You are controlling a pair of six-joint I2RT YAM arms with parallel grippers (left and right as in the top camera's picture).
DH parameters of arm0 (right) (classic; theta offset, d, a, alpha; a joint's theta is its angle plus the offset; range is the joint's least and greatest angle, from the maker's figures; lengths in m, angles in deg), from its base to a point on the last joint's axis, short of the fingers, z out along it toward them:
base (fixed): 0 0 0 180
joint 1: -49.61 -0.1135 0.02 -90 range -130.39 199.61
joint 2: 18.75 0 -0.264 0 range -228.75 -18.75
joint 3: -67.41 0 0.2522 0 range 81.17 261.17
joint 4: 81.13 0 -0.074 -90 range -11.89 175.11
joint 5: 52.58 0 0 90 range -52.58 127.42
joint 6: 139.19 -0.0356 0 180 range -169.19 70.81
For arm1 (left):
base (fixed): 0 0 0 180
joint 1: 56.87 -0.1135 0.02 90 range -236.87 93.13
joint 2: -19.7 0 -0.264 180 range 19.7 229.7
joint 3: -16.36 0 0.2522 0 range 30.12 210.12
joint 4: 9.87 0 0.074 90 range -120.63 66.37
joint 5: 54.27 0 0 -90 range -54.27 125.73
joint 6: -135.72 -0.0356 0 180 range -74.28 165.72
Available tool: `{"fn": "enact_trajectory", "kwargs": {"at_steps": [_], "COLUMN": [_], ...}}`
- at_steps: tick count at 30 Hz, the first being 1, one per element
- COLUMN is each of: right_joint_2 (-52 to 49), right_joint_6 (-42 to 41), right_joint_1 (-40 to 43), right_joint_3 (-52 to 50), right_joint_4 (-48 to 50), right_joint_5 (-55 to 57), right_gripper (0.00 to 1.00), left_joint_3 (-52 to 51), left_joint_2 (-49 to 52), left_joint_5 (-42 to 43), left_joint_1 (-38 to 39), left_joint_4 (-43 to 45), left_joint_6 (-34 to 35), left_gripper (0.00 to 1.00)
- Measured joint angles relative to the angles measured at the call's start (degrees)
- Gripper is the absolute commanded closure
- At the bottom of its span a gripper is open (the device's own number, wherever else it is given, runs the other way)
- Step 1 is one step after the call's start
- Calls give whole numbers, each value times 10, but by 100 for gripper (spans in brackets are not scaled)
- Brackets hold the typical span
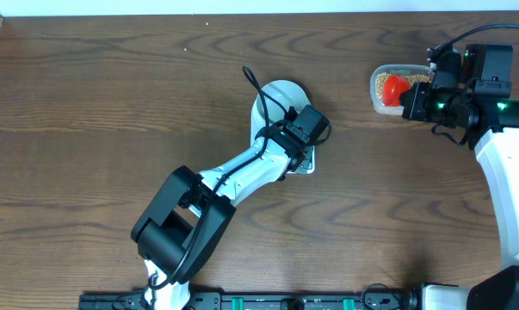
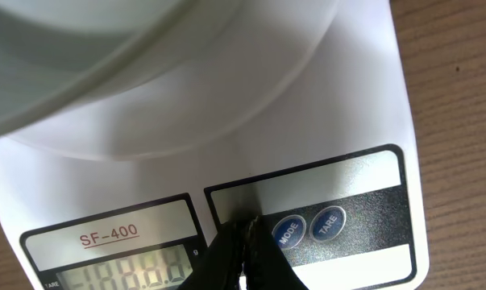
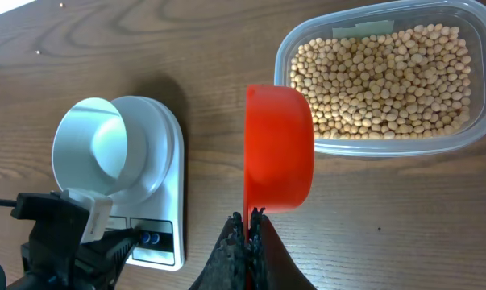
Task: Scoop item into bowl and weigh 50g on scale
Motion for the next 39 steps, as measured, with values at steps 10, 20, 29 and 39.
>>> {"fn": "enact_trajectory", "kwargs": {"at_steps": [10,20,29,39], "right_joint_2": [0,0,0,0], "right_joint_6": [1,2,7,7], "right_joint_1": [0,0,0,0], "right_joint_3": [0,0,0,0], "right_joint_4": [0,0,0,-2], "right_joint_5": [0,0,0,0], "right_gripper": [99,99,99,99], "left_joint_3": [-2,-2,-2,-2], "left_joint_2": [-87,-157,-157,-160], "left_joint_5": [-4,-9,-10,-36], "left_joint_1": [-1,-1,-1,-3], "left_joint_4": [2,-7,-13,-92], "left_joint_6": [-9,-10,-11,-17], "left_gripper": [91,84,57,18]}}
